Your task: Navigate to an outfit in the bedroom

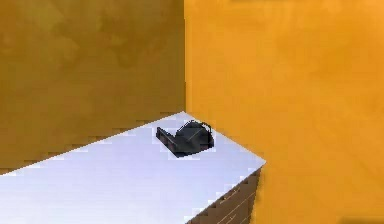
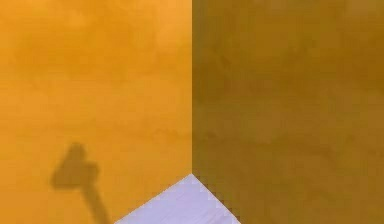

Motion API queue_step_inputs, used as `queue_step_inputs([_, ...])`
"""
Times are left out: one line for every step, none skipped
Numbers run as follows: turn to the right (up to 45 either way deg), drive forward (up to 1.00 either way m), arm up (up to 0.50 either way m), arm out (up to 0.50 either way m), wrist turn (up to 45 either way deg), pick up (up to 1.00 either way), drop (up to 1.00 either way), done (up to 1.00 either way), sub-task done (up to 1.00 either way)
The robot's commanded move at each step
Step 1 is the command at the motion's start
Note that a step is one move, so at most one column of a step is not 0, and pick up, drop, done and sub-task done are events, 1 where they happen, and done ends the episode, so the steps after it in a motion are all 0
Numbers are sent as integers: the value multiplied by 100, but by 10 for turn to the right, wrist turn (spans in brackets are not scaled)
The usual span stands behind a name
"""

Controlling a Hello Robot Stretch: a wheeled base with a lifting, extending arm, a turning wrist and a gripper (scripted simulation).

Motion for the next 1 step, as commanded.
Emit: queue_step_inputs([0, 0, 0, 0, 0, 0, 0, 100, 0])
